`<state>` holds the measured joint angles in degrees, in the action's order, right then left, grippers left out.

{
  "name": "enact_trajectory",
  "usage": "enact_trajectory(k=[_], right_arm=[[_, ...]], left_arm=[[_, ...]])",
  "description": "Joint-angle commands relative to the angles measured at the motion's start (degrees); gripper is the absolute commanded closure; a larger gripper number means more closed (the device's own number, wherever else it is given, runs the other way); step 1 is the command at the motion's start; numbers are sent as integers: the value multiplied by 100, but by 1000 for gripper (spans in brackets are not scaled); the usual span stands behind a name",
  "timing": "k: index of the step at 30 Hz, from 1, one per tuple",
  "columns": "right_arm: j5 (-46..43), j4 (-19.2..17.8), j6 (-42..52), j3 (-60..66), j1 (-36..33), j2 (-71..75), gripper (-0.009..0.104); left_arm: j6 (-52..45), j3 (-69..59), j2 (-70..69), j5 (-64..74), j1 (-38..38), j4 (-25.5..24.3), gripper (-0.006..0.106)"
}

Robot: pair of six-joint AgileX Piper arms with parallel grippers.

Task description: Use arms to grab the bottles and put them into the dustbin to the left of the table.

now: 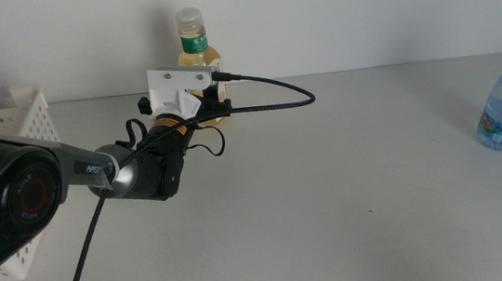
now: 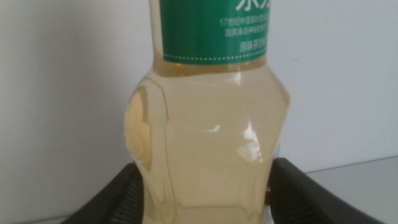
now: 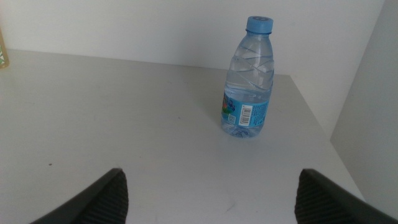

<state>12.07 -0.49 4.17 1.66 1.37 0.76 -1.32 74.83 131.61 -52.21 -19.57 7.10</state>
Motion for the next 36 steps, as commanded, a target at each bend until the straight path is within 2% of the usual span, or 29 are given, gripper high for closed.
enact_trajectory(k=[1, 5, 10, 19, 24, 28, 30, 32, 34, 36], right_arm=[[-422, -70, 31, -53, 33, 122, 1], [-422, -70, 31, -53, 33, 122, 1], [-422, -70, 31, -53, 33, 122, 1], [-422, -70, 31, -53, 33, 122, 1], [-422, -70, 31, -53, 33, 122, 1], [-422, -70, 31, -53, 33, 122, 1], [-422, -70, 31, -53, 33, 122, 1], [-422, -70, 31, -53, 33, 122, 1], [-422, -70, 31, -53, 33, 122, 1], [-422, -70, 31, -53, 33, 122, 1]], left_arm=[[211, 147, -333, -372, -34, -4, 102], [252, 128, -479, -79, -34, -12, 102], [-164, 128, -1000, 1114, -34, -57, 102], [-609, 128, -1284, 1849, -34, -166, 101], [-603, 128, -1291, 2314, -23, -438, 92], [-263, 133, -1291, 2307, 118, -710, 76], [132, 134, -1291, 2256, 233, -1147, 69], [790, 134, -1291, 2194, 376, -1876, 67], [1764, 134, -1291, 2042, 537, -2681, 73], [2869, 134, -1291, 1802, 703, -3614, 86]])
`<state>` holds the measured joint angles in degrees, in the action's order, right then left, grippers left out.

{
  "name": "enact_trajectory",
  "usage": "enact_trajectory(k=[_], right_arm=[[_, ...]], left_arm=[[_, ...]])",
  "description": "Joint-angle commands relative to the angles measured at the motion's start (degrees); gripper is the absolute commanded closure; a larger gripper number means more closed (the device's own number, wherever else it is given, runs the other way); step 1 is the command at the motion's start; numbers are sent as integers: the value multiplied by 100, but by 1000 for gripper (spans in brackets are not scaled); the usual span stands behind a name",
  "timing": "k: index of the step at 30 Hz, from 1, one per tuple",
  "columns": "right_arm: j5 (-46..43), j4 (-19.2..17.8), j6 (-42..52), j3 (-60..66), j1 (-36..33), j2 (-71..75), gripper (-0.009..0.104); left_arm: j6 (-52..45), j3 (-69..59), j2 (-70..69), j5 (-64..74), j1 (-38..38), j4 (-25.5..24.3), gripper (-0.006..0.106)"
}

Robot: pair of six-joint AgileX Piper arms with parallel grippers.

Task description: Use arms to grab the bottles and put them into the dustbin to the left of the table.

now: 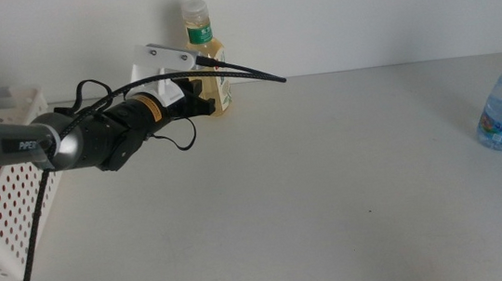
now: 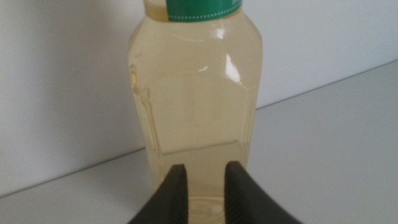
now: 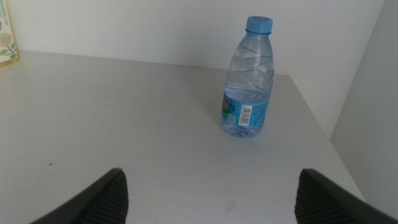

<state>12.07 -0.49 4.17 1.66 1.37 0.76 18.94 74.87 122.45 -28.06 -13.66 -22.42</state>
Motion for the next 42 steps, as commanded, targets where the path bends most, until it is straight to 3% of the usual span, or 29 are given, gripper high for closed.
enact_trajectory(k=[1, 2, 6, 9, 12, 14, 17, 21, 22, 27, 33, 42], right_arm=[[-422, -70, 31, -53, 33, 122, 1], [-422, -70, 31, -53, 33, 122, 1], [-422, -70, 31, -53, 33, 122, 1], [-422, -70, 31, -53, 33, 122, 1], [-422, -70, 31, -53, 33, 122, 1], [-422, -70, 31, -53, 33, 122, 1], [-422, -70, 31, -53, 33, 122, 1], [-422, -70, 31, -53, 33, 122, 1], [-422, -70, 31, -53, 33, 122, 1], [-422, -70, 31, -53, 33, 122, 1], [-422, -70, 31, -53, 33, 122, 1], [-422, -70, 31, -53, 33, 122, 1]], left_arm=[[1346, 130, -375, -785, 221, -1036, 95], [1706, 130, -375, -924, 309, -1271, 101], [2195, 130, -375, -1167, 582, -2156, 102], [2195, 130, -375, -1134, 621, -2493, 101], [2176, 130, -375, -1058, 616, -2608, 92], [2095, 130, -375, -1054, 616, -2614, 82], [1900, 130, -375, -986, 616, -2562, 59], [1711, 130, -375, -949, 616, -2391, 12], [1693, 130, -375, -977, 616, -2355, 7], [1548, 142, -368, -1080, 616, -2043, 7], [752, 271, -240, -1175, 503, -1327, 7], [970, 826, 108, -1197, 370, -1377, 7]])
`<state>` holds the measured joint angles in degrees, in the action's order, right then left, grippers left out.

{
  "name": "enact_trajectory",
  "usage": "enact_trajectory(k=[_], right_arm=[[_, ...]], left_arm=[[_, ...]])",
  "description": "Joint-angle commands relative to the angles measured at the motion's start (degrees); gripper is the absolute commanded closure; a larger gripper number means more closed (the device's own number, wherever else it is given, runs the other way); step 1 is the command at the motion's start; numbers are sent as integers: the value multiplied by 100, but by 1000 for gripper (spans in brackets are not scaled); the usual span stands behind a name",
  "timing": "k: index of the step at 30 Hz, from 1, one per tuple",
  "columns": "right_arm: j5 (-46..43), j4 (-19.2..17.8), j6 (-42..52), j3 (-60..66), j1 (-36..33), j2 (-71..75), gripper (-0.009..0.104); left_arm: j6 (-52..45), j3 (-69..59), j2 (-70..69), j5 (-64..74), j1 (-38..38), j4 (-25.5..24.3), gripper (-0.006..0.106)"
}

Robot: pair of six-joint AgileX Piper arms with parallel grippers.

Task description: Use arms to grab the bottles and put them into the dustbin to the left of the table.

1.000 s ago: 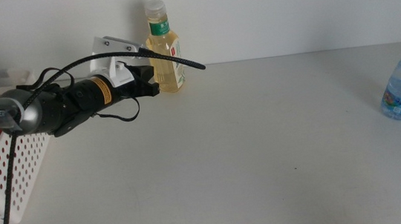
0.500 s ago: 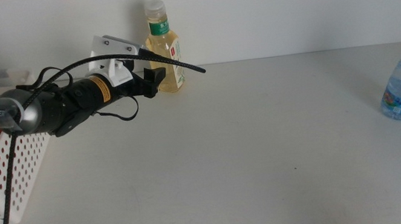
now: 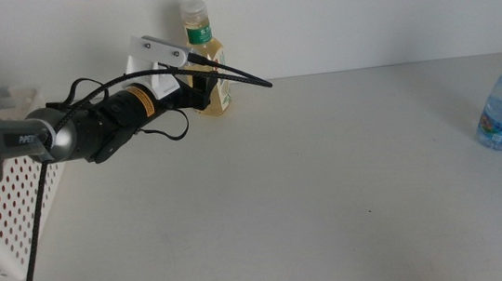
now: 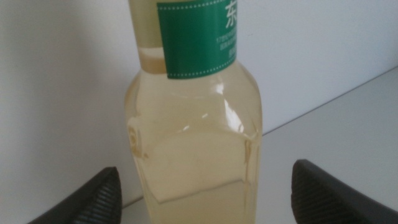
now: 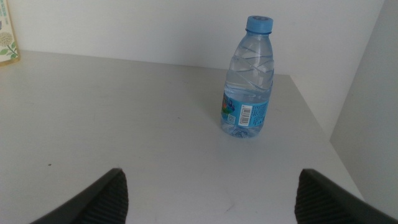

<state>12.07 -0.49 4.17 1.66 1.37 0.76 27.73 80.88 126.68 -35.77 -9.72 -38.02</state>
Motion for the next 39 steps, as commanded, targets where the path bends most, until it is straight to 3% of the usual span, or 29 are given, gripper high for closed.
enact_trajectory(k=[1, 15, 24, 27, 33, 39], right_arm=[[-422, -70, 31, -53, 33, 122, 1], [-422, -70, 31, -53, 33, 122, 1], [-422, -70, 31, -53, 33, 122, 1], [-422, -70, 31, -53, 33, 122, 1], [-422, -70, 31, -53, 33, 122, 1], [-422, -70, 31, -53, 33, 122, 1]], left_arm=[[115, 314, -264, -426, -24, 223, 7], [535, 1754, 741, -368, -212, 222, 7], [516, 2193, 1245, -257, -253, 462, 18], [521, 2206, 1291, -291, -274, 531, 36], [876, 2206, 1170, -79, -326, 313, 102], [1622, 1789, 454, 587, -278, -806, 102]])
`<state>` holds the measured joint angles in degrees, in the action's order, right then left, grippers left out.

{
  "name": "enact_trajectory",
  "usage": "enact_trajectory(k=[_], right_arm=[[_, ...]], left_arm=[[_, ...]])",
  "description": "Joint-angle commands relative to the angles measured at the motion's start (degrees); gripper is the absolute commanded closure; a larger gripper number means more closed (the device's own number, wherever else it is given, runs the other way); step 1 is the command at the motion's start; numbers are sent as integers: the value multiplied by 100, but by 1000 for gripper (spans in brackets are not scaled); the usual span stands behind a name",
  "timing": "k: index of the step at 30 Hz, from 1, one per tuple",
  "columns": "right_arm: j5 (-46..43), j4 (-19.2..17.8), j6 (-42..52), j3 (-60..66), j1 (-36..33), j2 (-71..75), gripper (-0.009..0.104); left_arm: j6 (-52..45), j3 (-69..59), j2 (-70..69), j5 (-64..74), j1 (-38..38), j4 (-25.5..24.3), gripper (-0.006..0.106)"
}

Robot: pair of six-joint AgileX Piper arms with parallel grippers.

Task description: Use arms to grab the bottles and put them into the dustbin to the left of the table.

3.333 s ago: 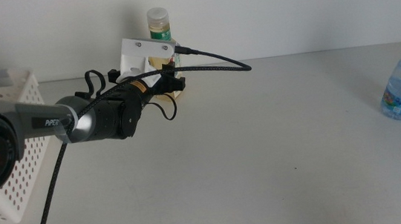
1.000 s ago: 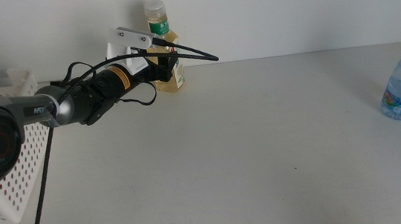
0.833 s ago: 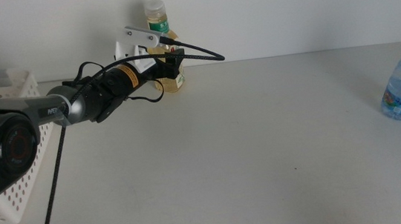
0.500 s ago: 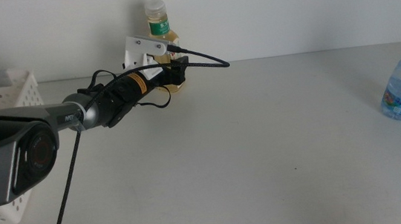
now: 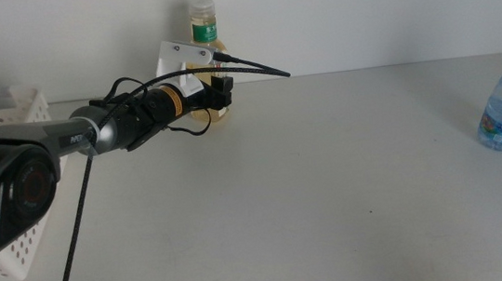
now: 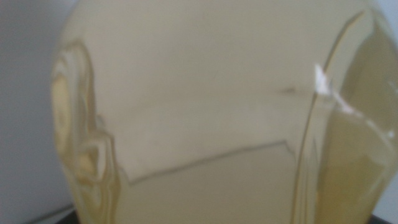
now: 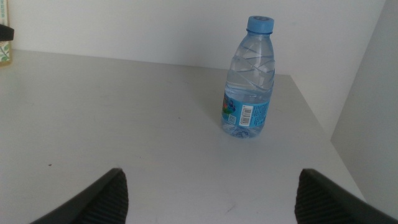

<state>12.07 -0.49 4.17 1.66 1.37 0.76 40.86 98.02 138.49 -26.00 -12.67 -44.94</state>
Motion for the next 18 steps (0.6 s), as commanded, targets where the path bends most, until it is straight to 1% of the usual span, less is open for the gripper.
enact_trajectory(k=[1, 5, 9, 12, 15, 17, 18], right_arm=[[-422, -70, 31, -53, 33, 122, 1], [-422, -70, 31, -53, 33, 122, 1], [-422, -70, 31, -53, 33, 122, 1], [-422, -70, 31, -53, 33, 122, 1], [-422, -70, 31, -53, 33, 122, 1], [-422, -70, 31, -53, 33, 122, 1], [-422, -70, 31, -53, 33, 122, 1]], left_arm=[[432, -142, -905, -456, 44, -219, 102], [496, -967, -1780, -431, 128, -380, 102], [536, -1781, -2712, 57, 128, -667, 102], [1135, -2152, -3474, 719, 108, -945, 102], [2134, -2326, -4063, 1554, 108, -1722, 102], [3007, -2397, -4442, 1870, 108, -2542, 102], [3366, -2437, -4586, 1910, 108, -2871, 102]])
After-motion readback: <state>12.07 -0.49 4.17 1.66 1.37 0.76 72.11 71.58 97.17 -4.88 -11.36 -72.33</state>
